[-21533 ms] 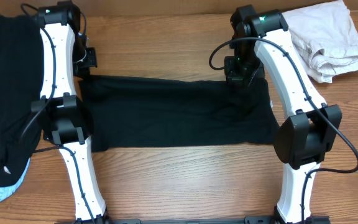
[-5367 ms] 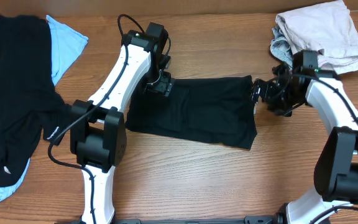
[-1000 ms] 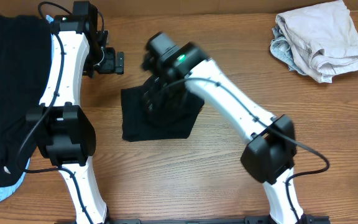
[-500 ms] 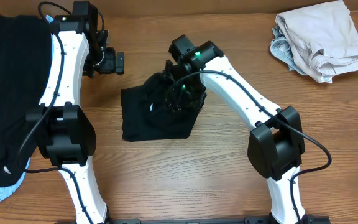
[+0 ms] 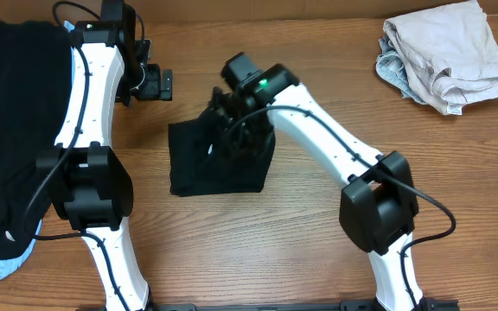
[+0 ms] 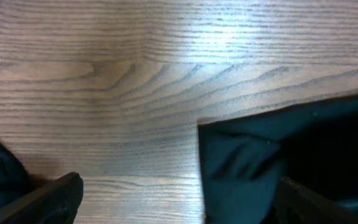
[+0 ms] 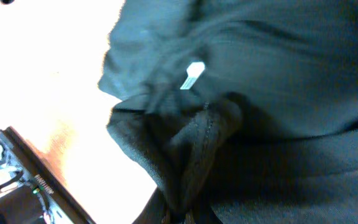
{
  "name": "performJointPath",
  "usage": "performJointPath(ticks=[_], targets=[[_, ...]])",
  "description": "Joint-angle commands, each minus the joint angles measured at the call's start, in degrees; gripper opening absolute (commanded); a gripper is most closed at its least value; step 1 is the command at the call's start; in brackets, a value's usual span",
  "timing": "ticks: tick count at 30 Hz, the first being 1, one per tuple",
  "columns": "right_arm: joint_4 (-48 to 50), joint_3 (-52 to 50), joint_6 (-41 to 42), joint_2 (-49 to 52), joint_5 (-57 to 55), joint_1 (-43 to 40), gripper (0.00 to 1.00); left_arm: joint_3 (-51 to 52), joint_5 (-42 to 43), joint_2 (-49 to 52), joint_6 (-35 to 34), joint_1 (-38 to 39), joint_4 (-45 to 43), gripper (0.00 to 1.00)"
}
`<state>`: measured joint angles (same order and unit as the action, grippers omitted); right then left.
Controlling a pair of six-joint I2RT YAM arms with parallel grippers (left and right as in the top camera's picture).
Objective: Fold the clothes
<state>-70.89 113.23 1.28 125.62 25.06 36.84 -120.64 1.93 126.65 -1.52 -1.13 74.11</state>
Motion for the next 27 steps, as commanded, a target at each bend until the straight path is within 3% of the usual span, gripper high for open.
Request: performJointPath(ticks=[1,7,9,11,13,15,23,27], targets=[[1.31,1.33,-0.31,-2.08,2.03,6.12,0.04,-0.44,0.50,-0.39,-0.04,-0.85,-0.74,1.00],[5.88,0.46,-0.20,-2.05,-0.46,15.72,0.04,-0.44,0.61,-0.39,0.00,-1.99,-0.83,1.00],[6.14,0.33,0.24,-2.08,-2.62,17.81,0.25,-0.44,0.61,-0.39,0.00,-2.16,-0.81,1.00],[5.75,0.28,0.20,-2.05,-3.58,18.88,0.33,-0.44,0.61,-0.39,0.00,-2.25,-0.81,1.00],[5.20,0.28,0.20,-2.05,-3.82,19.12,0.52,-0.44,0.61,-0.39,0.00,-2.25,-0.83,1.00],[4.70,0.31,0.28,-2.08,-4.46,18.56,0.61,-0.44,0.61,-0.39,0.00,-2.25,-0.85,1.00],[1.36,2.08,8.20,-3.39,-5.33,7.21,0.62,-0.44,0.52,-0.39,0.02,-2.25,-0.94,1.00],[1.70,1.90,12.28,-3.23,-9.03,-0.20,0.51,-0.44,0.46,-0.39,0.00,-2.25,-1.22,1.00]])
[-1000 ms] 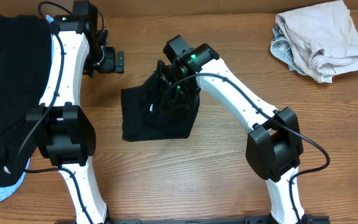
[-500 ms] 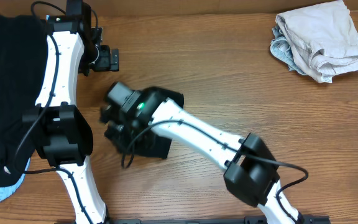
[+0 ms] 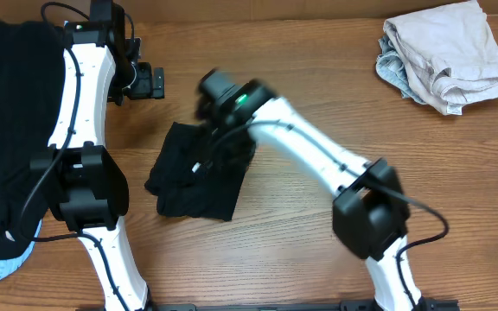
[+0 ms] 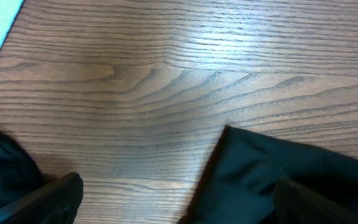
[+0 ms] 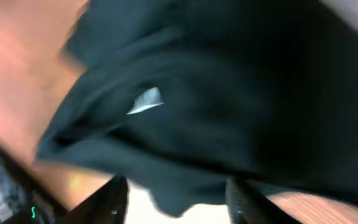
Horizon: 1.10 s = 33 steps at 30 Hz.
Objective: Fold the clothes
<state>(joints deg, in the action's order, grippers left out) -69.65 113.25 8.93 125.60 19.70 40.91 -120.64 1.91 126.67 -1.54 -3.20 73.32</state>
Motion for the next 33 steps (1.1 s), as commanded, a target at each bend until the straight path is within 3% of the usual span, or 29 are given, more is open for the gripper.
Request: performJointPath(ticks=[1,8,19,25,28,33], targets=[[0.87,1.88,4.66,-3.17,-4.92,-4.94,0.48,-0.44,0.48,-0.42,0.02,-0.17,-0.57,1.00],[2.12,1.79,6.38,-3.13,-16.72,-4.57,0.47,-0.44,0.48,-0.42,0.04,-0.17,-1.01,1.00],[4.15,-0.66,8.61,-3.10,-13.88,-2.54,0.41,-0.44,0.48,-0.42,0.02,-0.17,-1.01,1.00],[8.20,-3.48,10.67,-2.84,-14.25,-1.53,0.24,-0.44,-0.96,-0.42,0.00,-0.20,-1.01,1.00],[9.16,-3.80,10.88,-2.58,-15.17,-1.53,0.04,-0.44,-5.51,-0.42,-1.31,-0.59,-1.20,1.00],[10.38,-0.83,10.84,-2.82,-15.54,-1.53,0.04,-0.44,-11.41,-0.42,-7.06,-3.67,-2.27,1.00]])
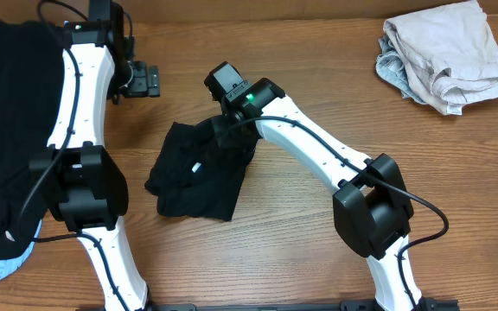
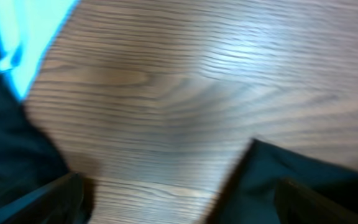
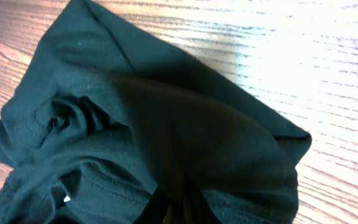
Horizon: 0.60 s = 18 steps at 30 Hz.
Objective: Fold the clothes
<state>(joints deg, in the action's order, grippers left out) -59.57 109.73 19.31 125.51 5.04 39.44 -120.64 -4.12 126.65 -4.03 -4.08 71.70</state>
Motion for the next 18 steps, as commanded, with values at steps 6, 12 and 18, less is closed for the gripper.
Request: performJointPath(ticks=[6,12,18], targets=[[3.32,11.61,0.26,-2.73,4.42,0.15,0.04,-0.44,-4.22,-0.39,-9.64,-8.61,-3.04,1.00],[13.27,10.97,1.81,-0.39,9.86,1.03,0.04,-0.44,-0.07,-0.39,-9.73,-11.28,-3.96,1.00],[18.78,10.84,1.77,4.72,11.45,4.46,0.04,-0.44,-0.07,-0.39,-9.73,-10.86,-4.22,1.00]])
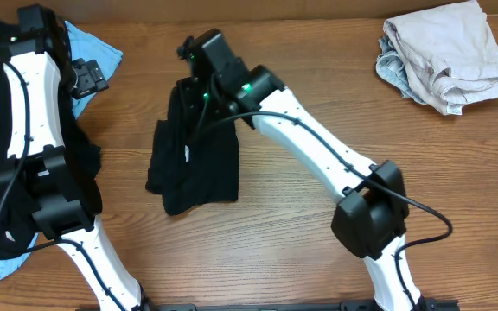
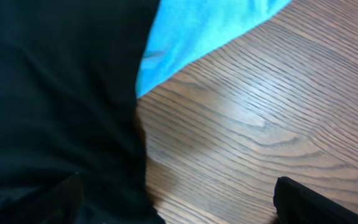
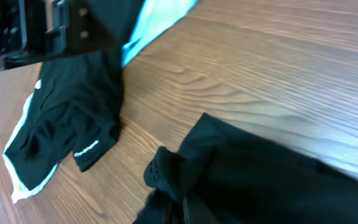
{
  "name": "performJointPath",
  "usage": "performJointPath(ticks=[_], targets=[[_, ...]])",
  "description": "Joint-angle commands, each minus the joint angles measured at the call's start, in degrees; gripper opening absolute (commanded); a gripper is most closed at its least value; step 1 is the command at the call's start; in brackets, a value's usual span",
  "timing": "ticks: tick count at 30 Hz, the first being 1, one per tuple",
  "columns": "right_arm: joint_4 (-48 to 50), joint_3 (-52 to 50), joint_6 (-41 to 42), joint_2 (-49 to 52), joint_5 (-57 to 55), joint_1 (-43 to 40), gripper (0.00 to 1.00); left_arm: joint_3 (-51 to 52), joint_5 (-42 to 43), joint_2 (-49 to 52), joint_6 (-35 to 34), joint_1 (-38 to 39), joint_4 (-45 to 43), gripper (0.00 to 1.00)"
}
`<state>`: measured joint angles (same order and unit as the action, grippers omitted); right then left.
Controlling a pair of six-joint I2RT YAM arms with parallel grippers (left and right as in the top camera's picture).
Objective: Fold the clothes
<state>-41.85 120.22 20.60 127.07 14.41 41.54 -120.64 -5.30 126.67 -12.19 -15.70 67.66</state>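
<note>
A black garment (image 1: 193, 155) lies stretched left of the table's middle. Its far end is bunched and lifted in my right gripper (image 1: 199, 71), which is shut on that black fold (image 3: 169, 171). In the right wrist view the right gripper (image 3: 188, 214) barely shows beneath the cloth. My left gripper (image 1: 89, 76) hovers open at the edge of the black pile at the far left. Its fingers (image 2: 61, 199) stand wide apart over wood and black cloth (image 2: 48, 106), holding nothing.
A light blue cloth (image 1: 93, 41) pokes out from under the black pile near the left gripper. A beige and grey heap of clothes (image 1: 443, 52) sits at the back right corner. Bare wooden table (image 1: 335, 95) lies between them.
My left gripper has moved left, from beside the garment to the pile's edge. My right gripper has moved toward the far left, and the garment's held end has risen with it.
First my right gripper was shut on the black garment near the table's middle, with the left gripper open nearby. Then the garment lay further left, still held. Now its end is drawn toward the far side, and the left gripper is over the pile.
</note>
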Motion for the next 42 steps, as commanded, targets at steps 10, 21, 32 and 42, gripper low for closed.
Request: performJointPath(ticks=[10,21,32,42], targets=[[1.38,0.72,-1.09,4.28,-0.13,8.26,0.63,-0.44,1.03,-0.42,-1.53,1.29,-0.83,1.00],[-9.57,2.86,-5.66,-2.21,3.48,-1.31,0.65,-0.44,1.11,-0.42,-1.55,-0.92,-2.34,1.00],[-16.22,1.42,-5.84,0.48,3.72,0.55,0.57,-0.44,1.36,-0.42,-1.57,-0.79,-1.70,1.00],[-14.82,-2.10,-3.69,2.32,-0.68,4.87,0.55,-0.44,1.36,-0.42,-1.55,-0.79,-1.57,1.00]])
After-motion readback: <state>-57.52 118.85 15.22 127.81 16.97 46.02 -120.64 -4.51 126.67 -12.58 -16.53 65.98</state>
